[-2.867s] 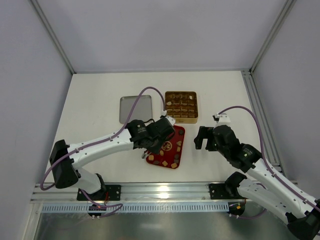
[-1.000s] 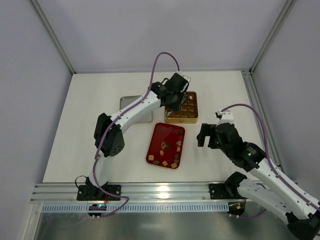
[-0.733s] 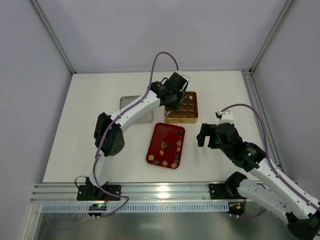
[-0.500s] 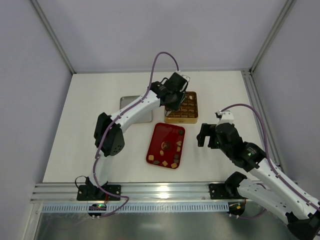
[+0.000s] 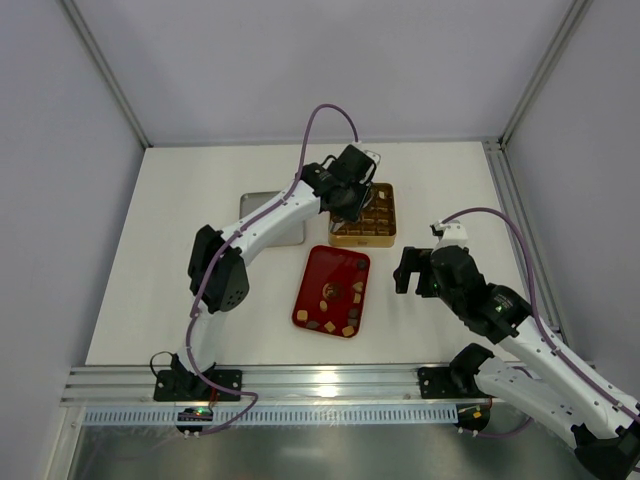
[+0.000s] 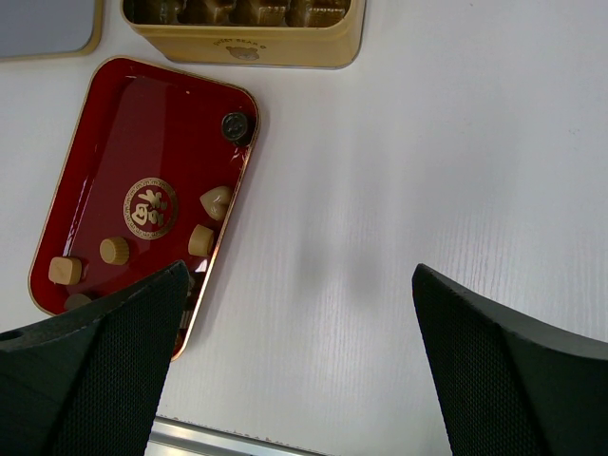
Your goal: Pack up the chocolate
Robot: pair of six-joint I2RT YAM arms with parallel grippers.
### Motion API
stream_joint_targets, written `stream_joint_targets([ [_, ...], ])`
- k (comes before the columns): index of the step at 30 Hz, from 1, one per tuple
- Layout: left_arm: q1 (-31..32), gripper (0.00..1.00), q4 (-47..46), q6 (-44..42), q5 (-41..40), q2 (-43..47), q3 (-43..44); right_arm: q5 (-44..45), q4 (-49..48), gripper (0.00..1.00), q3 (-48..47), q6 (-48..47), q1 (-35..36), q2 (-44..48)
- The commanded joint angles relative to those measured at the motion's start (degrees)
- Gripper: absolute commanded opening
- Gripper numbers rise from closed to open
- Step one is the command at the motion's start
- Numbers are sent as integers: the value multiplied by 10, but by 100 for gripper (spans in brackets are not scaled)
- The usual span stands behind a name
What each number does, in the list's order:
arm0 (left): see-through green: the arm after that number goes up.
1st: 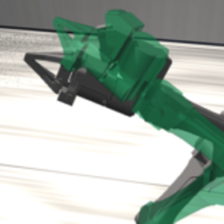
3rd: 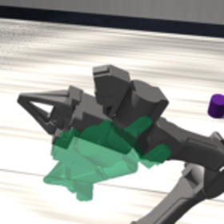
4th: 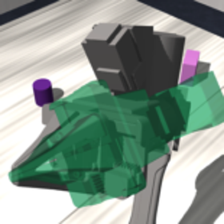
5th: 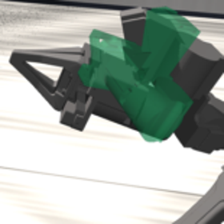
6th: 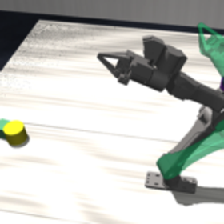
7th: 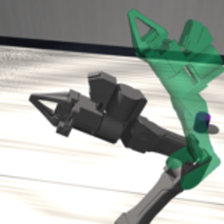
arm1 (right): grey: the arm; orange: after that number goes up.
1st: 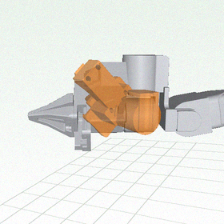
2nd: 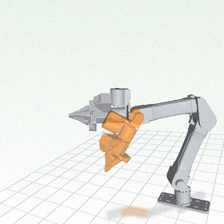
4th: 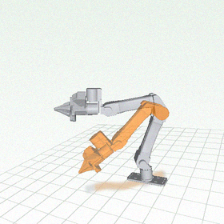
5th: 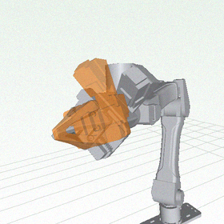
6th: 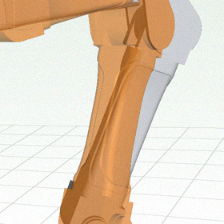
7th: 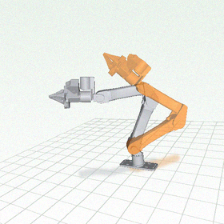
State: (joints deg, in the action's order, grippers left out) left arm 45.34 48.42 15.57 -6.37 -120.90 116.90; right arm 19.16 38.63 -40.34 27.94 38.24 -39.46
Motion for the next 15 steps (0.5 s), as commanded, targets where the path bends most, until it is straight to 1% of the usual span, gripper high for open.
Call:
stream_joint_targets([
  [1, -3, 34, -26, -10, 7, 8, 16, 4, -18, 100, -16, -8, 0, 4],
  [15, -3, 35, -31, -9, 13, 51, -4, 8, -15, 100, -18, -7, -1, 4],
])
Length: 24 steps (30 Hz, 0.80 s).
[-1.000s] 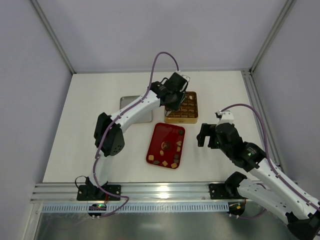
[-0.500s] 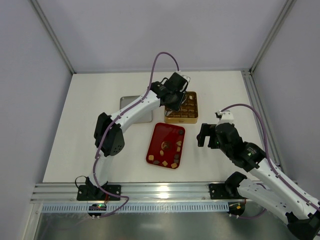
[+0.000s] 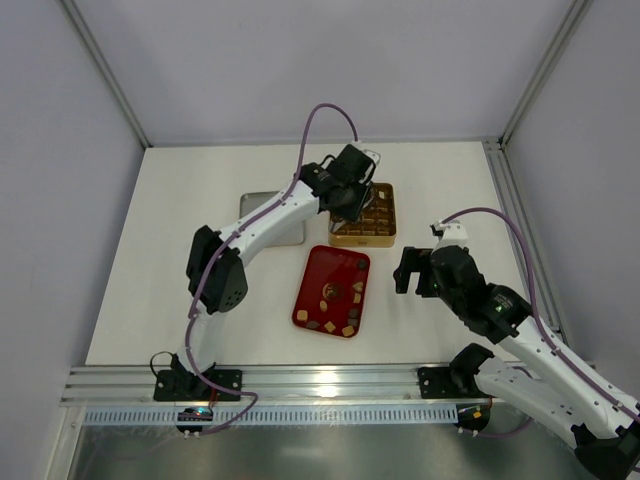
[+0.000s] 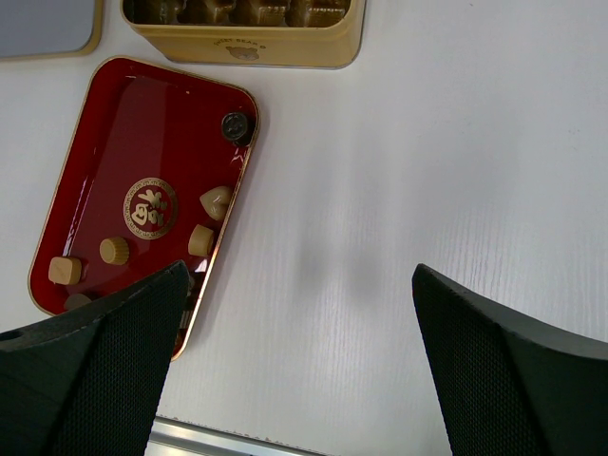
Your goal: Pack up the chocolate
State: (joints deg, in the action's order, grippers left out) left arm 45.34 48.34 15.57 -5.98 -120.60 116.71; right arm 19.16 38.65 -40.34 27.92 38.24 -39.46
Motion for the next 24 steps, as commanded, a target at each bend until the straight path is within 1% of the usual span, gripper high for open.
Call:
stream_joint_targets([
  [1, -3, 34, -32, -8, 9, 56, -3, 7, -16, 100, -18, -7, 0, 4],
  [9, -17, 34, -49, 5, 14, 122, -53, 8, -15, 100, -25, -6, -1, 4],
  [12, -39, 34, -48, 27, -10, 175, -96, 6, -18, 100, -26, -7, 0, 4],
  [13, -54, 35, -49, 32, -17, 194, -130, 4, -22, 100, -26, -6, 0, 4],
  [14, -64, 35, -48, 37, -26, 227, -147, 2, -24, 100, -27, -8, 0, 2],
  [16, -85, 36, -48, 52, -56, 262, -184, -5, -32, 100, -28, -9, 0, -2],
  [17, -112, 37, -51, 60, -63, 295, -221, -9, -35, 100, -31, -11, 0, -9],
  [18, -128, 37, -52, 71, -67, 310, -242, -14, -41, 100, -33, -13, 0, -11],
  [19, -163, 37, -53, 77, -67, 323, -261, -17, -43, 100, -34, -16, -1, -18],
  [20, -181, 37, -57, 81, -69, 338, -297, -20, -45, 100, -38, -19, 0, -21],
  [21, -197, 38, -63, 82, -72, 364, -316, -24, -51, 100, -40, -21, 0, -30],
  [22, -215, 38, -69, 82, -76, 375, -335, -27, -53, 100, -41, -23, 0, -32],
  [23, -254, 38, -74, 83, -71, 382, -367, -32, -58, 100, -41, -28, 0, -35],
  [24, -275, 38, -82, 84, -65, 391, -379, -34, -67, 100, -41, -30, 0, -42],
])
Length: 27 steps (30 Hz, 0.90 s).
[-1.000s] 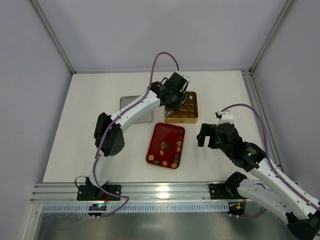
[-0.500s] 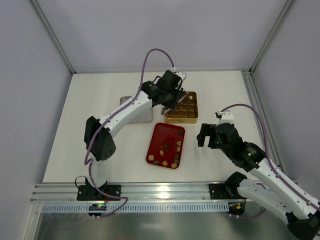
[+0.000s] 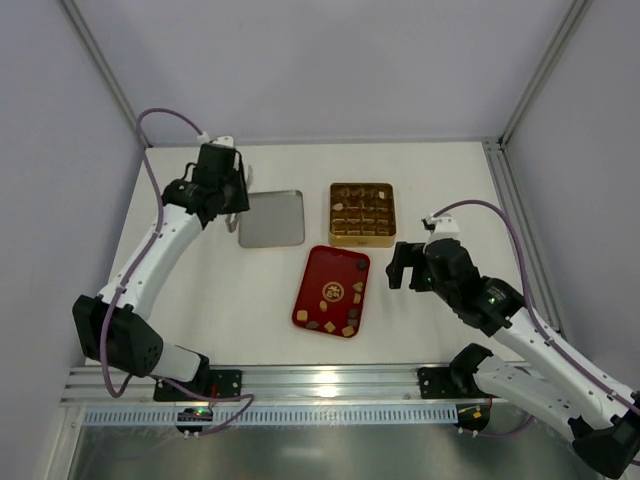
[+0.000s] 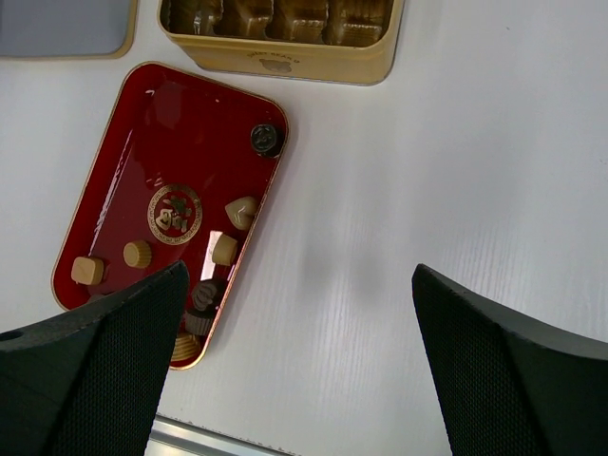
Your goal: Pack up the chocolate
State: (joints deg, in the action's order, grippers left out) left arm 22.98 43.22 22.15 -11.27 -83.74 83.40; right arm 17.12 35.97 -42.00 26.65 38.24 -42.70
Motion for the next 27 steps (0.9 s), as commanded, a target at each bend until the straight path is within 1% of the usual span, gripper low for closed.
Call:
stream_joint_targets([
  [1, -71, 38, -38, 19, -8, 24, -61, -20, -45, 100, -25, -20, 0, -13],
  [2, -105, 38, -47, 18, 0, 24, -74, -24, -48, 100, -25, -22, 0, -19],
  [3, -122, 38, -64, 17, 5, 24, -96, -27, -57, 100, -26, -24, 0, -26],
  [4, -151, 38, -73, 16, 8, 18, -105, -35, -60, 100, -28, -25, 0, -32],
  [9, -209, 39, -139, 8, 6, -11, -141, -54, -79, 100, -31, -27, 0, -50],
  [12, -231, 40, -158, 2, 3, -47, -138, -60, -83, 100, -33, -27, -1, -59],
  [14, -260, 40, -168, -9, 5, -74, -133, -60, -83, 100, -35, -28, 0, -61],
  [17, -268, 42, -186, -21, -2, -98, -133, -60, -82, 100, -36, -29, -1, -61],
  [20, -289, 46, -201, -27, 4, -115, -139, -62, -78, 100, -39, -31, -1, -63],
  [22, -305, 48, -202, -24, 23, -135, -138, -64, -78, 100, -38, -32, -1, -63],
  [25, -314, 54, -200, -25, 26, -150, -136, -62, -77, 100, -34, -32, -2, -61],
  [27, -316, 59, -196, -25, 23, -158, -135, -61, -76, 100, -31, -34, -2, -59],
])
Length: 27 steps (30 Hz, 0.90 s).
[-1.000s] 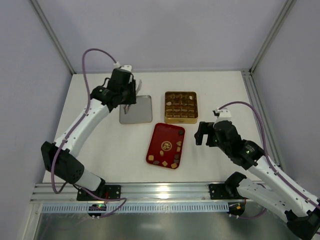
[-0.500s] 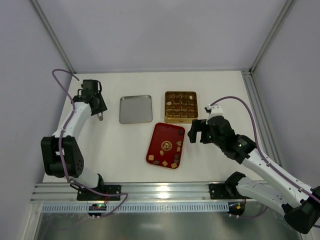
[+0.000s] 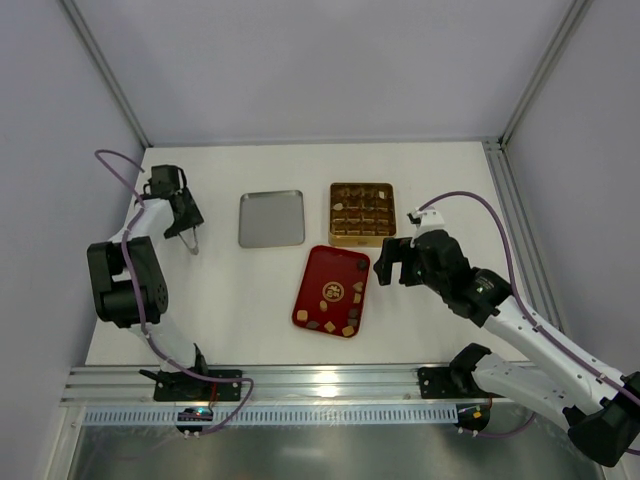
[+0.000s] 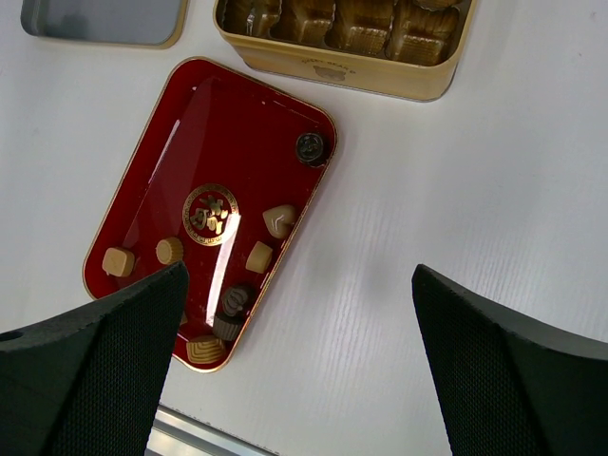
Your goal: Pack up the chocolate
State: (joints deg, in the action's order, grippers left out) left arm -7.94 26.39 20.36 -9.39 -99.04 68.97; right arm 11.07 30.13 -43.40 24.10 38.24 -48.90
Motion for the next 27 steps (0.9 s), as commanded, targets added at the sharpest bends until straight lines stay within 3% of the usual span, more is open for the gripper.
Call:
stream_joint_targets([
  [1, -8, 61, -27, -6, 7, -10, 9, 1, -18, 100, -12, -9, -2, 3],
  [8, -10, 76, -15, -1, 1, -42, 6, -4, -23, 100, 0, -4, -2, 2],
  [17, -9, 87, -14, -1, 2, -51, 2, -5, -19, 100, 1, -5, -2, -1],
  [27, -9, 88, 21, 12, 7, 70, 41, -3, -8, 100, -20, -6, -2, -12],
])
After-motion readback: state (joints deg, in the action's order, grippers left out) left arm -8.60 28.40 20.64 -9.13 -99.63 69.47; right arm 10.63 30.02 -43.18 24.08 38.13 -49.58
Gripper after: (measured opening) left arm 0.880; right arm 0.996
